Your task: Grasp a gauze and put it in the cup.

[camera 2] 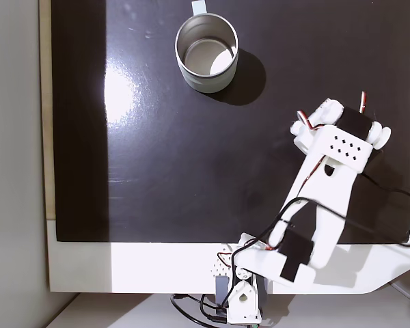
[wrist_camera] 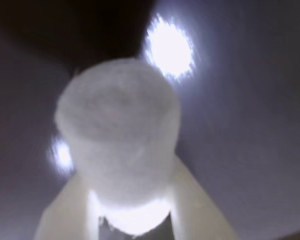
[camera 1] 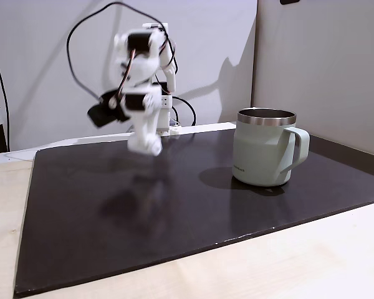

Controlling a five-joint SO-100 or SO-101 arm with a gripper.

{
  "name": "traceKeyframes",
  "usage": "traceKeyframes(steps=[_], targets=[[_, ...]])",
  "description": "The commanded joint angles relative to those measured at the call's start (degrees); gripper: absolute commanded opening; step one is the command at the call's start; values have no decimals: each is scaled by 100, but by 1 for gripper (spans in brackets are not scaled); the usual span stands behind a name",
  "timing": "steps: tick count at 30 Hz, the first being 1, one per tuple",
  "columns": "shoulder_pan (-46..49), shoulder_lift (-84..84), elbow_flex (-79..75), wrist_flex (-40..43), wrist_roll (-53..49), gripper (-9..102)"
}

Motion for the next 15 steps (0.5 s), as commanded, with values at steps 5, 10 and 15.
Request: traceKeyframes(steps=[5, 10, 15], targets=[[-413, 1090, -844, 853, 70, 0], [-554, 1512, -1204, 1441, 62, 0], [-650, 2039, -1318, 1644, -97, 0]])
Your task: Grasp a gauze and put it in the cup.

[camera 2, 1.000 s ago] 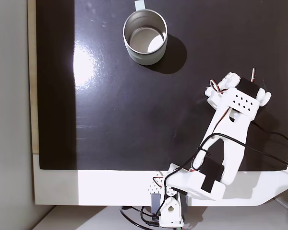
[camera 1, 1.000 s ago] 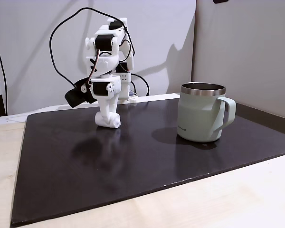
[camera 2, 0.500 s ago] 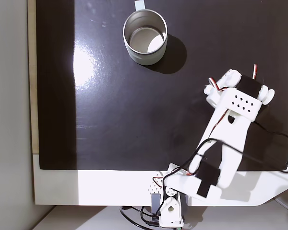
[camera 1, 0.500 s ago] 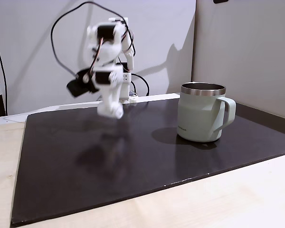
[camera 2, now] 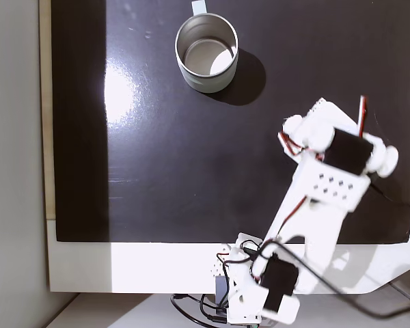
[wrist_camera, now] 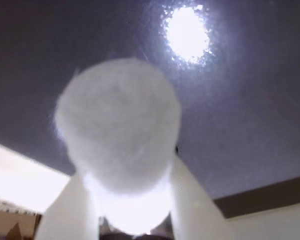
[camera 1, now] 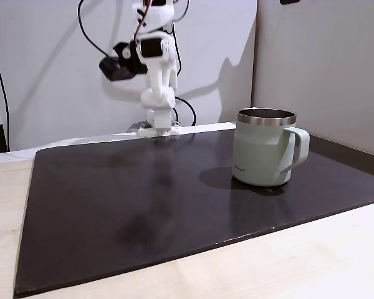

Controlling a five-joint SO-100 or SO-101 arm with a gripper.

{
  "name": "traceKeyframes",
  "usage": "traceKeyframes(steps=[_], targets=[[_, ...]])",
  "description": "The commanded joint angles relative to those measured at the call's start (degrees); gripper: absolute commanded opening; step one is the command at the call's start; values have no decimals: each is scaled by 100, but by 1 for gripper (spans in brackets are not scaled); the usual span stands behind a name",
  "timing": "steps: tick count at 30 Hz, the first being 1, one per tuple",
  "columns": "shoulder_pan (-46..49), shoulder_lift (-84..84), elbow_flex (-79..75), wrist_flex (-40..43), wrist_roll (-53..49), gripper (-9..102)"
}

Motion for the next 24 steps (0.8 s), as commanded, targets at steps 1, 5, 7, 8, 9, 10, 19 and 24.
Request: traceKeyframes(steps=[1, 5, 7, 8, 9, 10, 19, 24], targets=[[-141, 606, -369, 105, -97, 0], [-352, 694, -624, 220, -114, 0], [-492, 668, -738, 167, -70, 0], [-580, 615, -835, 141, -18, 0], [-686, 536, -949, 123, 35, 0], [-809, 439, -1107, 114, 105, 0], [-1916, -1125, -3270, 149, 475, 0], [-2347, -1828, -4148, 97, 431, 0]])
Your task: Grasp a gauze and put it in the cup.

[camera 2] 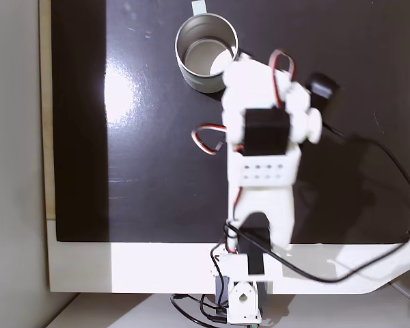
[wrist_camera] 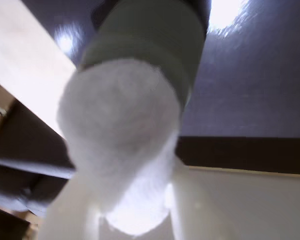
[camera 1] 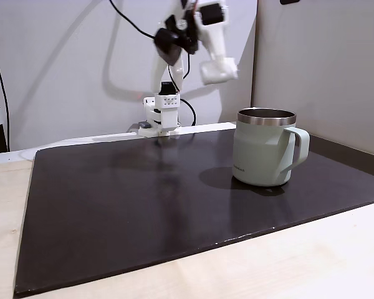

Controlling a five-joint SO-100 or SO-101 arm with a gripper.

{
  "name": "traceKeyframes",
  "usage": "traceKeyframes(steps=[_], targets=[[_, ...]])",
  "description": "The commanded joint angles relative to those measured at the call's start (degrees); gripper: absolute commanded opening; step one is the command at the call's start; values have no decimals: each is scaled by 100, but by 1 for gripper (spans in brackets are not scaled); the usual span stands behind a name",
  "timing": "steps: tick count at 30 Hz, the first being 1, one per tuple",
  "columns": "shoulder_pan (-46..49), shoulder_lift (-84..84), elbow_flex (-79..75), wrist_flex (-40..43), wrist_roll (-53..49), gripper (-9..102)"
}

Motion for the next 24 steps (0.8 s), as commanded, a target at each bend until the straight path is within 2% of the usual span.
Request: traceKeyframes(steps=[1, 17, 24], targets=[[-272, -272, -817, -97, 0, 0], [-457, -2505, -3516, -352, 53, 0], [-677, -2848, -3727, -343, 62, 0]])
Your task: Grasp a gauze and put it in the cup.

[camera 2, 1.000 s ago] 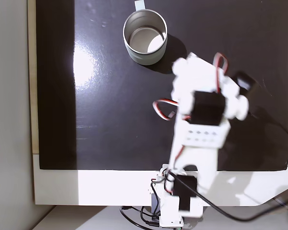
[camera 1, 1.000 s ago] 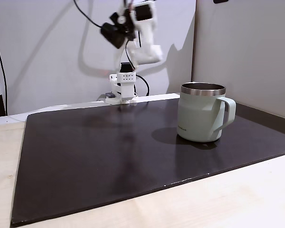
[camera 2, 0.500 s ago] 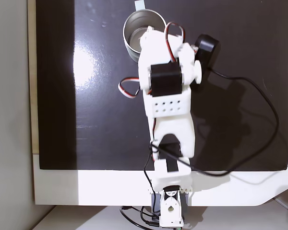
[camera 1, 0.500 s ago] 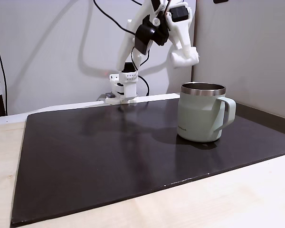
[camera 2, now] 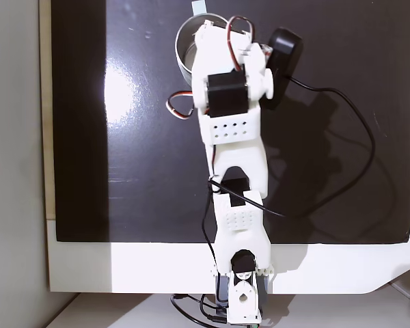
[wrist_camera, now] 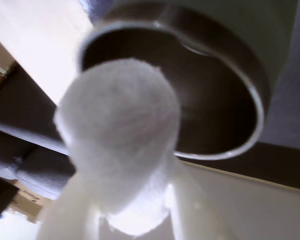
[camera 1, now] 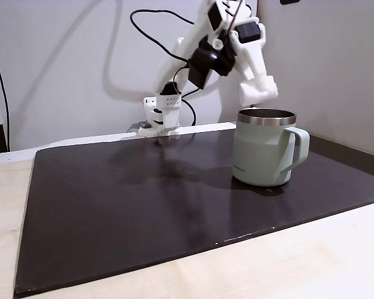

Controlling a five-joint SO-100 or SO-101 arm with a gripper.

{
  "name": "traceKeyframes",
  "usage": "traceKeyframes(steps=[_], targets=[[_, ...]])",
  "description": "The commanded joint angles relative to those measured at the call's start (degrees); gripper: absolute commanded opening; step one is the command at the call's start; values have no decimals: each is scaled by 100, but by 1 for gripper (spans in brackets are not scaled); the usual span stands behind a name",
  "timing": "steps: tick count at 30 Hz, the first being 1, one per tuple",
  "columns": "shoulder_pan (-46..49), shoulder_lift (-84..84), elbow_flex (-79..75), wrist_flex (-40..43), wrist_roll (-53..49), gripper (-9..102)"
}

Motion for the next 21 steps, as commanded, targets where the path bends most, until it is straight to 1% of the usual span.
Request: traceKeyframes(steps=[1, 8, 12, 15, 17, 18, 19, 21], targets=[[-141, 70, -334, -123, 35, 0], [-308, -9, -369, -62, 0, 0], [-325, -9, -343, -18, -79, 3], [-316, 0, -334, 62, -141, 13], [-325, 35, -229, 123, -220, 25], [-334, 53, -167, 141, -246, 28], [-334, 70, -132, 141, -246, 32], [-334, 97, -132, 141, -237, 35]])
